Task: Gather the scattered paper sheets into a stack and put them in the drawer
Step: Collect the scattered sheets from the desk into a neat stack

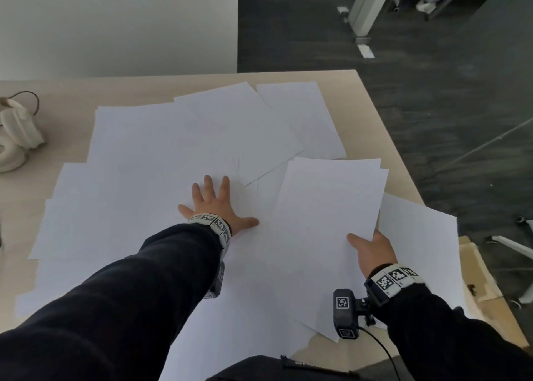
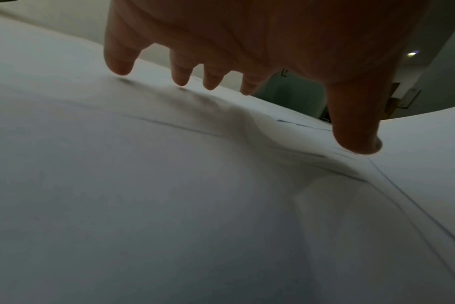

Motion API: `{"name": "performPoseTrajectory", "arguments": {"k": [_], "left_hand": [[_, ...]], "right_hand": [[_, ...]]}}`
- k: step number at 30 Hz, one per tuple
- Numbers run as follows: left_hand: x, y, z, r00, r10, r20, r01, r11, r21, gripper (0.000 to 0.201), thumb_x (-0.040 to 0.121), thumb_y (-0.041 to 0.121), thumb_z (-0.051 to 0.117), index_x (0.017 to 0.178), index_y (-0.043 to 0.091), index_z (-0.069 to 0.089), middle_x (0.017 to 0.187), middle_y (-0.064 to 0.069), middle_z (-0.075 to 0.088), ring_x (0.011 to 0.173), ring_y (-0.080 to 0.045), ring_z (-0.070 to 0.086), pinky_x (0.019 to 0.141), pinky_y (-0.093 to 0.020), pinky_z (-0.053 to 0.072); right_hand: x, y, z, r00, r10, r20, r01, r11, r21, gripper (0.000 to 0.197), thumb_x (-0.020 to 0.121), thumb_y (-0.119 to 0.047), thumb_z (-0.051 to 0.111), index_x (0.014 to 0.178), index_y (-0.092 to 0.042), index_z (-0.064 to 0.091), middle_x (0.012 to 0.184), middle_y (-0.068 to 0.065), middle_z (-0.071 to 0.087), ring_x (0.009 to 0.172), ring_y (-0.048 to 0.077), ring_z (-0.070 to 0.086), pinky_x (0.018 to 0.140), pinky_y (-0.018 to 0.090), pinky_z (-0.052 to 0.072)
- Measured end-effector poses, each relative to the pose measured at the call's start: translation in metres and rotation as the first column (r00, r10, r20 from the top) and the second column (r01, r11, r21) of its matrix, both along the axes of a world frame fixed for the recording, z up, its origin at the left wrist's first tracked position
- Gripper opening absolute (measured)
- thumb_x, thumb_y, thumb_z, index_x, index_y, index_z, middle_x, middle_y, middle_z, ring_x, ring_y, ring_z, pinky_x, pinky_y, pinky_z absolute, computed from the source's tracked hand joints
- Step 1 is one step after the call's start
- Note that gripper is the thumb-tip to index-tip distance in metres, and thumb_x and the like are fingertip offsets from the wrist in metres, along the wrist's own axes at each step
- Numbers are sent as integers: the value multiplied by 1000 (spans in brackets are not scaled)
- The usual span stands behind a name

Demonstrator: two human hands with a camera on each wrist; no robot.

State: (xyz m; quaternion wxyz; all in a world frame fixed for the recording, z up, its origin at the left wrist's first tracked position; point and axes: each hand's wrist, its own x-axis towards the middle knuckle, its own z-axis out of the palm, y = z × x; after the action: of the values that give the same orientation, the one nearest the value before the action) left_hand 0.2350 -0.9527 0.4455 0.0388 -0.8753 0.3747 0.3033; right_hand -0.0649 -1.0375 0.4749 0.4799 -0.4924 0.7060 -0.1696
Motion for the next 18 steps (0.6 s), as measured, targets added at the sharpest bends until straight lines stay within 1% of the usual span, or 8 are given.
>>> {"name": "performPoseTrajectory", "arguments": {"k": [2, 4, 7, 9, 12, 15, 17, 18], "left_hand": [[-1, -2, -5, 1000, -9, -1, 9, 999, 43, 136, 49, 89, 60, 147, 42, -21, 159, 5, -27, 148, -29, -21, 110, -70, 11], [1, 0, -8, 1000, -18, 15, 17, 998, 52, 135, 49, 89, 61, 148, 43, -19, 159, 6, -27, 148, -28, -21, 109, -69, 12], [3, 2, -8, 999, -13, 37, 12, 999, 33, 128, 51, 88, 60, 148, 46, -12, 160, 10, -21, 149, -26, -15, 109, -65, 17], [7, 2, -7, 999, 2, 40, -3, 1000, 5, 119, 54, 85, 61, 148, 48, -3, 161, 13, -14, 149, -23, -10, 108, -62, 21], [14, 3, -4, 999, 40, 26, -38, 998, -57, 100, 62, 74, 63, 145, 48, 14, 161, 16, 1, 149, -20, 2, 105, -60, 27], [21, 5, -1, 997, 66, 26, -63, 990, -129, 75, 74, 63, 57, 141, 45, 30, 157, 18, 21, 145, -18, 18, 104, -56, 32], [27, 8, 2, 997, 80, -7, -80, 978, -190, 56, 80, 56, 51, 133, 43, 42, 145, 17, 40, 136, -19, 36, 102, -53, 38], [30, 9, 4, 997, 76, -26, -80, 971, -226, 46, 81, 53, 48, 125, 41, 49, 133, 15, 51, 126, -21, 46, 98, -49, 43]], "right_hand": [[-5, -2, -2, 1000, -12, 2, 12, 1000, 3, 11, 90, -12, 62, 100, -17, 63, 89, -2, 66, 87, 24, 61, 82, 30, 44], [-9, -3, -3, 1000, -24, 5, 24, 1000, 5, 12, 90, -12, 62, 101, -17, 64, 91, -1, 66, 88, 24, 61, 83, 30, 44], [-12, -4, -6, 999, -34, 3, 34, 999, 7, 13, 90, -10, 62, 102, -15, 64, 92, 2, 66, 88, 24, 61, 82, 30, 43], [-13, -5, -8, 999, -42, -2, 42, 999, 10, 12, 90, -10, 62, 101, -14, 63, 91, 3, 66, 86, 24, 60, 81, 29, 42], [-15, -7, -12, 999, -34, -12, 34, 999, 14, 12, 89, -12, 63, 101, -15, 63, 94, 4, 66, 90, 26, 61, 86, 32, 45], [-17, -10, -14, 1000, -24, -14, 24, 999, 21, 14, 89, -13, 63, 103, -14, 63, 96, 5, 66, 92, 26, 61, 88, 33, 46], [-16, -11, -13, 1000, -15, -13, 15, 1000, 26, 14, 90, -12, 63, 103, -13, 63, 96, 6, 66, 91, 26, 61, 85, 31, 44], [-15, -12, -12, 1000, -10, -13, 10, 1000, 26, 13, 90, -11, 63, 103, -12, 63, 96, 6, 65, 90, 26, 60, 84, 31, 44]]}}
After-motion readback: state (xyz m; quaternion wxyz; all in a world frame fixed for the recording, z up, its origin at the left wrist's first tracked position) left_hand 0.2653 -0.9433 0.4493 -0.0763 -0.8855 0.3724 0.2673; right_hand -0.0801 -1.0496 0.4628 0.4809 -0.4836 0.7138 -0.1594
